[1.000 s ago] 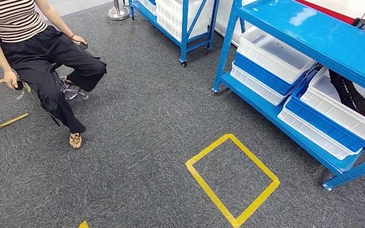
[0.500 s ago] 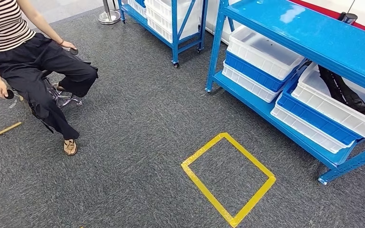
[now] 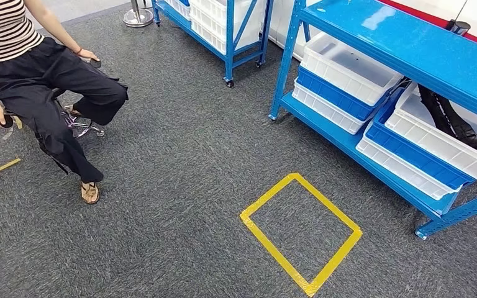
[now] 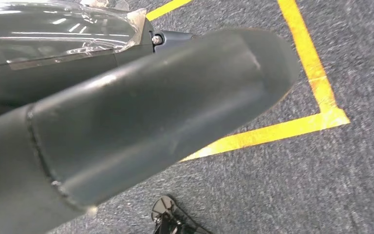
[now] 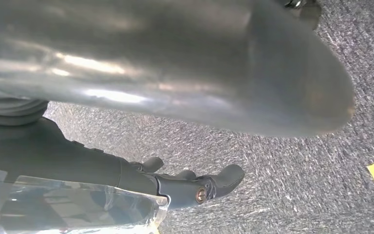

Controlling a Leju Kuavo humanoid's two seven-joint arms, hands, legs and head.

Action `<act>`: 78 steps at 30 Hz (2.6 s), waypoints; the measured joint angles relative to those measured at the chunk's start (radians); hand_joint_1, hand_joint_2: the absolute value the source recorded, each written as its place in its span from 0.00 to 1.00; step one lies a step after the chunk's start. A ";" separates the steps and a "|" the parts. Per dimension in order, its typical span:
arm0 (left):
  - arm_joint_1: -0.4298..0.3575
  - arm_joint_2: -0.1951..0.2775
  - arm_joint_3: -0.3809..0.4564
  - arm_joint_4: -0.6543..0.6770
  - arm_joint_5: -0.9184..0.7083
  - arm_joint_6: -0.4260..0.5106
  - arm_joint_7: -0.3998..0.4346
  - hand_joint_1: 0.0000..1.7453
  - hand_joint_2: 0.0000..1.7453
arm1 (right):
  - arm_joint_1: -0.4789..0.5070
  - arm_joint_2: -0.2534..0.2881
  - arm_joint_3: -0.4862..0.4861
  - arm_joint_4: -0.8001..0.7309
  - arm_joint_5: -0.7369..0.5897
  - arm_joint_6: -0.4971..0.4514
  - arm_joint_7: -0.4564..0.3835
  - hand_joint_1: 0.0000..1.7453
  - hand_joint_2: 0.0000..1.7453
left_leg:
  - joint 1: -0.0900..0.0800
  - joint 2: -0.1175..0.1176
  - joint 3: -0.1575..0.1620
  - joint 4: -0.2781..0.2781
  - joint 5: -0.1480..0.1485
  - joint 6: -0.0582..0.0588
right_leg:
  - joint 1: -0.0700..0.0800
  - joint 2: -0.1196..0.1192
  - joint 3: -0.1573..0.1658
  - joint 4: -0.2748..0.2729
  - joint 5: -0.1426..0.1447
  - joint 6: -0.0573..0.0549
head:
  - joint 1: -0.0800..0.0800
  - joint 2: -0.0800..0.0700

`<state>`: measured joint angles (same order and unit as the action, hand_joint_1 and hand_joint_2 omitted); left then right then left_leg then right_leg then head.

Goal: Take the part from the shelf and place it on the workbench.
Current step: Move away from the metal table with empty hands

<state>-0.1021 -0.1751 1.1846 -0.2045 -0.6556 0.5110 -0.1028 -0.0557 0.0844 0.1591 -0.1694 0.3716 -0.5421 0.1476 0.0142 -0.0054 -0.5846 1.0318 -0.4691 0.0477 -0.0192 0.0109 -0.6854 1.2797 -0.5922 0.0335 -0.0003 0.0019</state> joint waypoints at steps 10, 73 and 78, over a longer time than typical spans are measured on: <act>-0.001 -0.003 0.001 0.001 -0.006 -0.017 -0.010 0.00 0.00 | 0.000 -0.005 0.000 0.000 -0.003 -0.004 -0.002 0.00 0.00 | -0.011 0.000 -0.001 0.050 -0.050 -0.029 | 0.026 -0.005 0.158 -0.310 0.126 -0.044 | 0.000 0.000; 0.007 0.008 0.004 0.003 -0.037 -0.030 -0.002 0.00 0.00 | 0.009 -0.003 -0.004 0.003 -0.007 -0.005 -0.004 0.00 0.00 | 0.007 -0.002 0.062 -0.029 -0.032 0.004 | 0.013 -0.011 0.144 -0.290 0.124 0.002 | -0.006 0.000; 0.005 0.009 0.004 0.003 -0.040 -0.030 -0.002 0.00 0.00 | 0.007 -0.001 -0.008 0.003 -0.021 0.001 -0.005 0.00 0.00 | 0.007 0.001 0.068 -0.037 -0.035 -0.001 | 0.011 -0.010 0.144 -0.291 0.119 -0.006 | -0.010 0.000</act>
<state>-0.0970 -0.1657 1.1883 -0.2018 -0.6951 0.4807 -0.1045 -0.0486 0.0837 0.1514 -0.1667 0.3510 -0.5411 0.1424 0.0208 -0.0046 -0.5167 0.9946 -0.5043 0.0467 -0.0079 0.0013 -0.5413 0.9886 -0.4735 0.0276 -0.0107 0.0019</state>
